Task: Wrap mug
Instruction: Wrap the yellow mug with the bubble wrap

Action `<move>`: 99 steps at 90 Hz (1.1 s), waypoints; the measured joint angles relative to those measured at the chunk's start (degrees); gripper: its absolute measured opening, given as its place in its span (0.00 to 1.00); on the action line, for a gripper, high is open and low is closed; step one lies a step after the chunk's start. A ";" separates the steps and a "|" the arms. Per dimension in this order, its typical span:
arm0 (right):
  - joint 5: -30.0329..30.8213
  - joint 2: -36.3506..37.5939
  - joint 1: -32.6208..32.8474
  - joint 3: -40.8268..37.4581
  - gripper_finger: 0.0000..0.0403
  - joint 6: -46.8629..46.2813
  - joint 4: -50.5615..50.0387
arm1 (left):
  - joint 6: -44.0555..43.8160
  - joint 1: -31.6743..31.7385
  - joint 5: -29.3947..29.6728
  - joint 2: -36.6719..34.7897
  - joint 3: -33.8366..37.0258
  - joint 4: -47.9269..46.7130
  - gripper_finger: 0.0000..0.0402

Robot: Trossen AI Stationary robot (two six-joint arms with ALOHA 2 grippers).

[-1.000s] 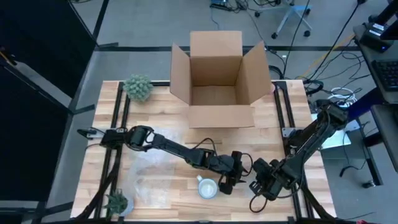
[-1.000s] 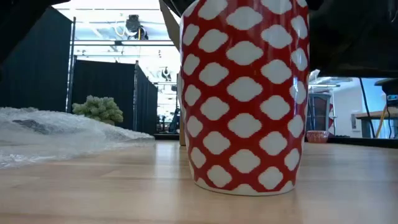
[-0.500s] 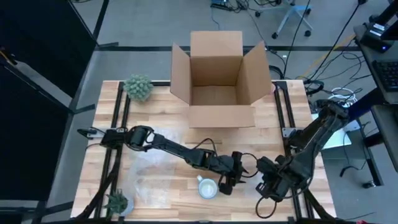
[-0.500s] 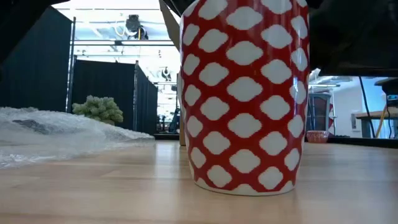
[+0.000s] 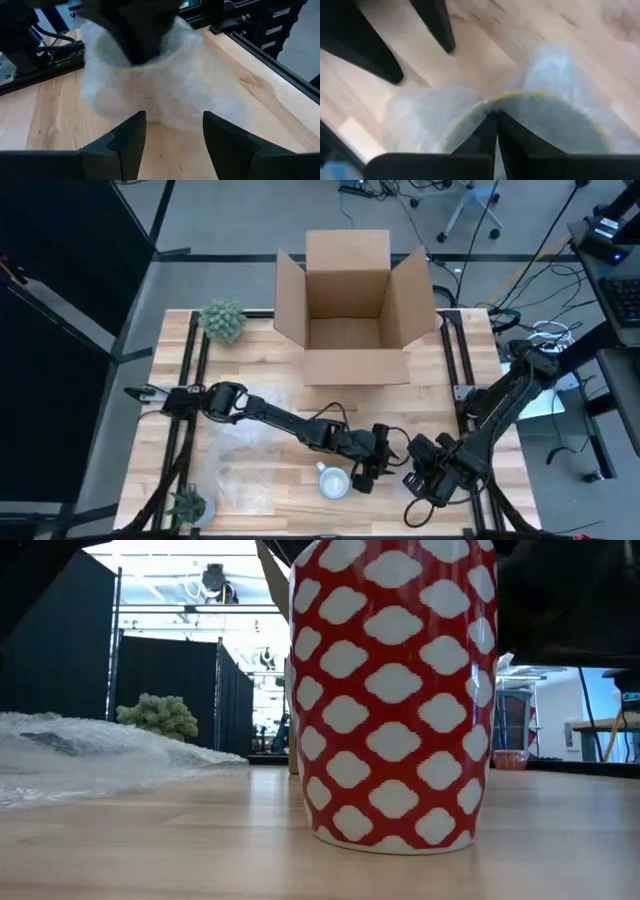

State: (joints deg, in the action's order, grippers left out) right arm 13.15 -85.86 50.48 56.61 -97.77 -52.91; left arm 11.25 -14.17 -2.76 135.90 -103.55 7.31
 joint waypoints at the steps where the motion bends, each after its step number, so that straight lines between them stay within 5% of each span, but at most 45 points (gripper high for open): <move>1: 0.01 0.00 0.00 -0.15 0.00 -0.06 0.12 | 0.01 0.00 -0.01 0.00 0.00 0.00 0.45; 22: 2.31 0.13 0.35 -5.82 0.00 -1.22 5.25 | 0.02 0.04 0.00 0.00 0.00 0.05 0.45; 65: -2.36 0.11 -0.36 -8.21 0.00 -3.59 6.08 | 0.02 0.02 0.00 -0.07 0.00 0.33 0.45; 99: -9.15 6.81 -0.29 2.87 0.00 2.27 -1.71 | 0.00 0.00 0.00 -0.11 0.00 -0.08 0.45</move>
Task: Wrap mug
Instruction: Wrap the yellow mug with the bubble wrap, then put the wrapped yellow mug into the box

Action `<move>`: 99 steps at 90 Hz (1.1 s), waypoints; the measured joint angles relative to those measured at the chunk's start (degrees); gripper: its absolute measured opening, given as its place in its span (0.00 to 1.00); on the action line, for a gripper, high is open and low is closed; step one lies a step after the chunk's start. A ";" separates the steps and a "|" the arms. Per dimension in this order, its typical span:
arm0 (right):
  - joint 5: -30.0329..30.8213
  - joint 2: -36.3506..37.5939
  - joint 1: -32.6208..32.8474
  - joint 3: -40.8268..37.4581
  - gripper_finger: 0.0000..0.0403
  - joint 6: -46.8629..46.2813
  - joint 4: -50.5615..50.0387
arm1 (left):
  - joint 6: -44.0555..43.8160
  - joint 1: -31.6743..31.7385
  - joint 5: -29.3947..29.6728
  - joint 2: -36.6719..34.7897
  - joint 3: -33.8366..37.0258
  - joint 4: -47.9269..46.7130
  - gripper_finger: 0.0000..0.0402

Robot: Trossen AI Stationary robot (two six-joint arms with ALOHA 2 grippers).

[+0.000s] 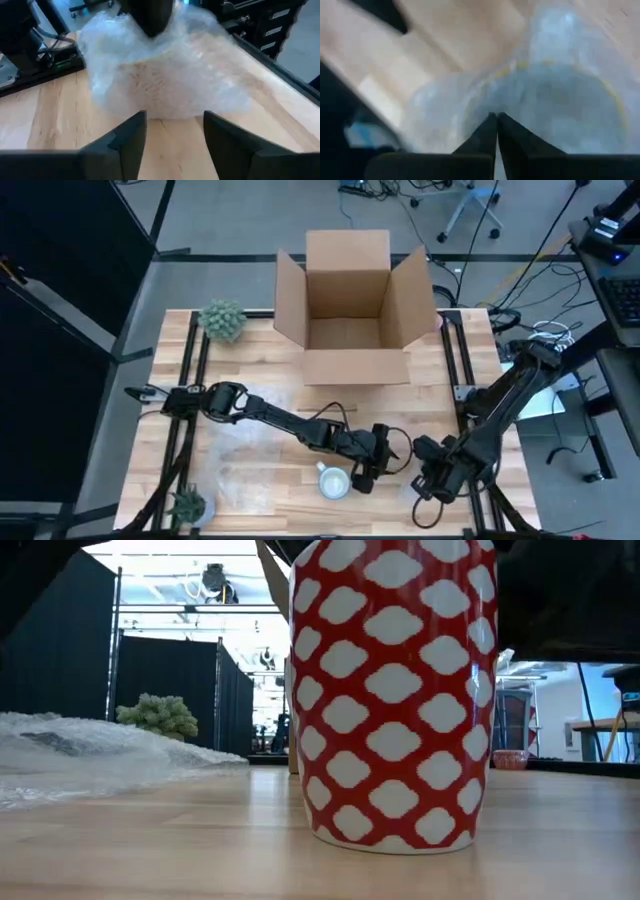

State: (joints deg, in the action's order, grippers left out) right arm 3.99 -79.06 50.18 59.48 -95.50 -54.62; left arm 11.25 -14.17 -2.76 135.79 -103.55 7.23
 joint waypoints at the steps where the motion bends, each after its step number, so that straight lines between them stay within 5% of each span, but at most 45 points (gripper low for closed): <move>1: -0.07 0.21 0.07 0.29 0.00 0.02 0.03 | 0.00 0.00 0.00 0.00 0.00 -0.01 0.45; 22: 0.51 3.42 1.30 5.30 0.07 4.63 -1.34 | 0.00 0.02 0.00 0.00 0.00 -0.04 0.45; 65: 3.60 -5.37 4.77 4.95 0.51 8.51 -1.82 | 0.02 0.00 0.00 0.00 0.00 -0.73 0.45; 87: 3.64 -15.34 4.62 2.65 0.55 14.49 -1.56 | 0.00 0.01 0.00 0.00 0.00 -0.70 0.45; 99: 3.68 -19.53 4.62 2.58 0.48 17.39 -1.69 | 0.00 0.00 0.00 0.00 0.00 -0.69 0.45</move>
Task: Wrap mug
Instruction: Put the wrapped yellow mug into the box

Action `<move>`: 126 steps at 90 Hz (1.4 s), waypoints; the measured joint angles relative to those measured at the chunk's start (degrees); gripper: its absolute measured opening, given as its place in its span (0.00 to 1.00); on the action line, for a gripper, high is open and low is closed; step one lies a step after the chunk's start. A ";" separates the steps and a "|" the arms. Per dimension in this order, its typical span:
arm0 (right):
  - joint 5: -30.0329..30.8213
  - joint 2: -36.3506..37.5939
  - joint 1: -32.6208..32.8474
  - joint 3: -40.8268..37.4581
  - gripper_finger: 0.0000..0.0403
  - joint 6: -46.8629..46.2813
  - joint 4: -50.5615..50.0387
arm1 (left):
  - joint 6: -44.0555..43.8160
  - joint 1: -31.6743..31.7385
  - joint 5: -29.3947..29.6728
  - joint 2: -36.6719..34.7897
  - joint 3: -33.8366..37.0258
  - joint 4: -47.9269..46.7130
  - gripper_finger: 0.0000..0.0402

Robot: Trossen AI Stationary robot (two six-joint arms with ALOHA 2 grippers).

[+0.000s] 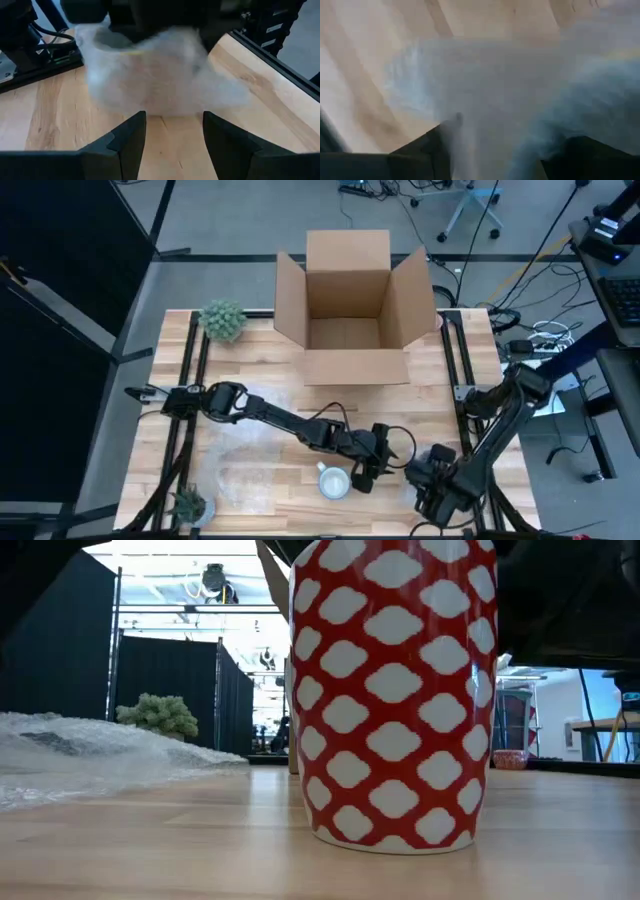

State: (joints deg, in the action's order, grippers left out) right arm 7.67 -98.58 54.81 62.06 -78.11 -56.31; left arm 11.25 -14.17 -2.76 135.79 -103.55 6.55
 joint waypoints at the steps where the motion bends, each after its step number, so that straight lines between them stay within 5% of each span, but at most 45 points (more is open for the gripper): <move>1: -0.03 -0.26 -0.02 0.00 0.47 -0.01 -0.01 | 0.00 0.00 0.00 0.00 0.00 0.00 0.45; 24: -0.64 -0.47 -0.44 0.08 0.05 -0.43 0.15 | 0.07 0.00 0.07 0.00 0.00 -0.27 0.45; 52: 5.15 9.15 0.57 1.40 0.04 -2.06 -4.74 | 1.25 -0.61 3.13 -8.81 0.02 -12.20 0.45; 79: 23.66 21.21 2.28 7.98 0.04 2.98 -9.30 | -0.68 -2.78 8.77 -21.15 -0.15 -28.39 0.45; 103: 34.98 27.71 2.32 13.35 0.04 23.16 0.93 | -10.53 -6.84 19.90 -26.91 0.07 -50.33 0.45; 126: 44.73 30.96 1.32 14.25 0.03 45.37 15.43 | -15.27 -11.65 28.83 -35.31 8.71 -51.94 0.45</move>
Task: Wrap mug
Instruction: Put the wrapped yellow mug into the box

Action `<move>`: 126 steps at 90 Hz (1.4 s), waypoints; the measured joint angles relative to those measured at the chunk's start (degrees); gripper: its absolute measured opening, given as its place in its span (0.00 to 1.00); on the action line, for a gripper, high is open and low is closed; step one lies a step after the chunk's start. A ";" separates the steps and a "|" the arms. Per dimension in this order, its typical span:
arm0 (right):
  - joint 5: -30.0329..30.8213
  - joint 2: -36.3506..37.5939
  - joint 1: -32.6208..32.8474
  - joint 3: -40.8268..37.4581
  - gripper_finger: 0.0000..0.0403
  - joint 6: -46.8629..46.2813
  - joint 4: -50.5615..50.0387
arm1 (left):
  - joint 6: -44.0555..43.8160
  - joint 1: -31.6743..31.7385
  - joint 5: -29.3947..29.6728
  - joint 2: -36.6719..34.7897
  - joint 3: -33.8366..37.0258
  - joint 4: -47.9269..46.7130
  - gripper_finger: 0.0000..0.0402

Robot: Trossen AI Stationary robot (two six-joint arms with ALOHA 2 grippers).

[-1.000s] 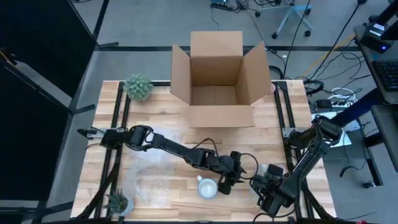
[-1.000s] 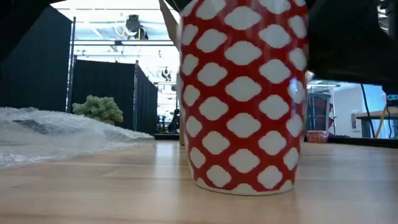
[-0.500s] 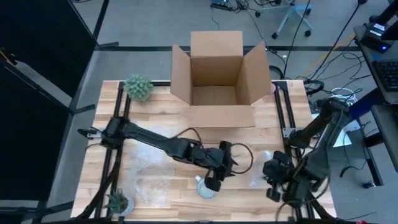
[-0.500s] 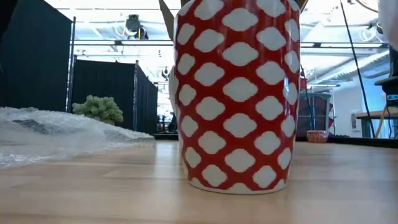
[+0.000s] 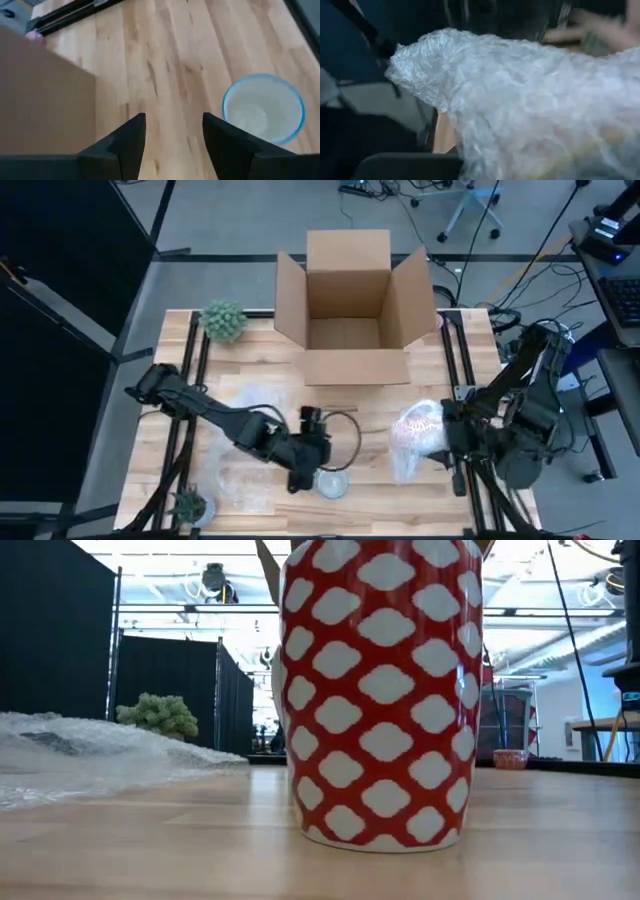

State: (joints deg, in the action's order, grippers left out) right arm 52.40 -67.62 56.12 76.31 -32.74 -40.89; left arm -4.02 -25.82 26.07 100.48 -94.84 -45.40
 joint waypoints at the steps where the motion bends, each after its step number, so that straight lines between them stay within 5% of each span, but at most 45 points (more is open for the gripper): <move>1: 0.19 0.08 -0.13 0.00 0.03 0.82 0.56 | -0.26 -0.06 0.40 -0.60 0.67 0.41 0.45; 23: 3.25 0.91 -9.75 0.00 0.03 19.45 14.15 | -3.64 -0.12 3.82 -14.19 19.66 13.10 0.45; 50: -1.41 0.88 -34.23 1.24 0.03 44.73 32.66 | -3.41 0.40 4.00 -24.09 40.17 31.46 0.45; 87: -28.67 -13.64 -71.94 16.45 0.03 32.87 8.21 | -4.57 1.00 4.46 -24.45 45.73 30.79 0.45; 101: -37.85 -20.54 -77.03 16.52 0.03 27.92 1.30 | -3.62 1.17 4.52 -24.45 45.73 32.27 0.45; 126: -37.94 -31.51 -78.60 16.52 0.03 26.42 -2.04 | -3.17 1.16 4.63 -24.45 45.72 32.64 0.45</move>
State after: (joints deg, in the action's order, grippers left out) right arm 14.46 -99.13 -22.48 92.84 -6.33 -42.93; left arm -7.19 -24.66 30.70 76.03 -49.11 -12.75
